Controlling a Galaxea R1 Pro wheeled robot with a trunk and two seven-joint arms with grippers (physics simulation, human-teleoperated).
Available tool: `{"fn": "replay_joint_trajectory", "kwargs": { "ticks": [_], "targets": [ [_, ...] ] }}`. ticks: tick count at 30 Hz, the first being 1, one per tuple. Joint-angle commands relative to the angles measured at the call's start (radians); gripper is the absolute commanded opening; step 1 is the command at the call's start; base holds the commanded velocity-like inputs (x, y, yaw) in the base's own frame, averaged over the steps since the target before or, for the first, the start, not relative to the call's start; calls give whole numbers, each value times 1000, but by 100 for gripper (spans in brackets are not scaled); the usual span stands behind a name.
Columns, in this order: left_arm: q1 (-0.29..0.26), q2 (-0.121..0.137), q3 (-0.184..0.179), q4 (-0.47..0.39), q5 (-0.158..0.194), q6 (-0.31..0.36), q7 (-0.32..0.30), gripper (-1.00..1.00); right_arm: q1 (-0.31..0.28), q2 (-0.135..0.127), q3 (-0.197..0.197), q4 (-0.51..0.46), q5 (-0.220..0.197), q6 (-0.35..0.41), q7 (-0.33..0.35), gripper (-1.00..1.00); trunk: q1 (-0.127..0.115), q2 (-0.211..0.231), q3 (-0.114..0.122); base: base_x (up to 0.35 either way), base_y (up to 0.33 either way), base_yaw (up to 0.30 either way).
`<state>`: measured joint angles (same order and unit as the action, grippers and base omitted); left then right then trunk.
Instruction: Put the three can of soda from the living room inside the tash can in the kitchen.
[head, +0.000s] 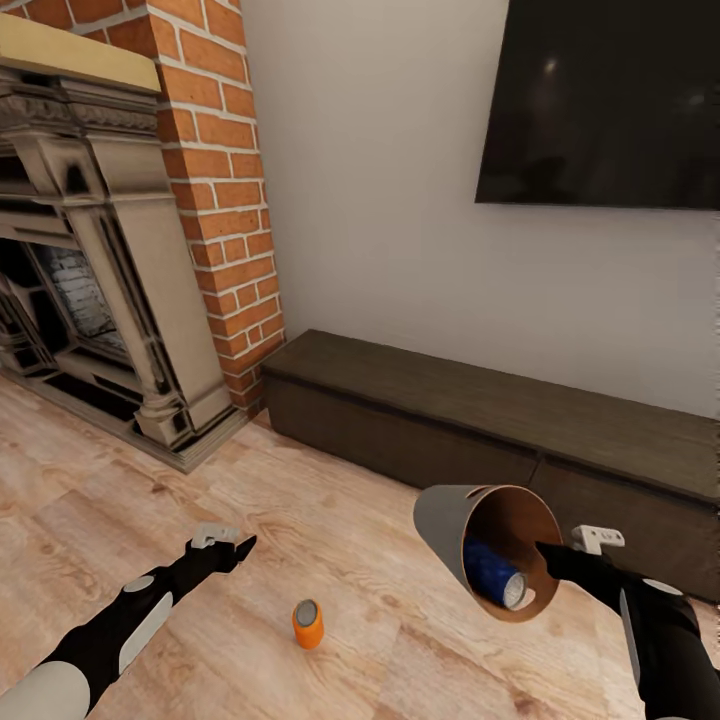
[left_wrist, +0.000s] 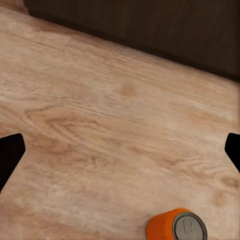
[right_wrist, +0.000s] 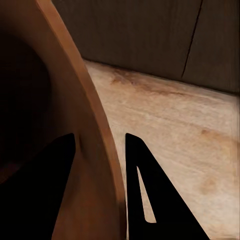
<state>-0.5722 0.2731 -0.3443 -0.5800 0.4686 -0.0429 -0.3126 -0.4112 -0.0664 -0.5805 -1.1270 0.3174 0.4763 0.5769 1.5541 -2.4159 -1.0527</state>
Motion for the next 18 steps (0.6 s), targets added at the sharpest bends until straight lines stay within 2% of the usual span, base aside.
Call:
{"fn": "replay_joint_trajectory", "kwargs": {
  "ticks": [1,6,12,15,16,18],
  "targets": [
    [0,0,0,0,0,0,-1,100,0,1,-1,-1,-18,-2,6,-100,0,0,0,166,159,-246],
    [0,-1,-1,0,-1,1,-6,100,1,3,-4,-1,-20,-55,6,-100,0,0,3,130,103,-248],
    [0,-3,-10,1,-2,5,-6,100,2,4,-4,0,-20,-64,5,-100,0,0,7,97,21,-247],
    [0,-5,-51,26,0,14,-3,100,2,4,-4,0,-20,-65,4,-100,0,0,9,219,48,-204],
    [-1,-9,-80,73,1,28,2,100,2,4,-4,0,-20,-65,3,-100,0,0,9,138,31,-88],
    [-1,-31,-98,117,2,52,4,100,2,5,-4,1,-20,-65,2,-100,0,0,9,80,18,-50]
  ]
}}
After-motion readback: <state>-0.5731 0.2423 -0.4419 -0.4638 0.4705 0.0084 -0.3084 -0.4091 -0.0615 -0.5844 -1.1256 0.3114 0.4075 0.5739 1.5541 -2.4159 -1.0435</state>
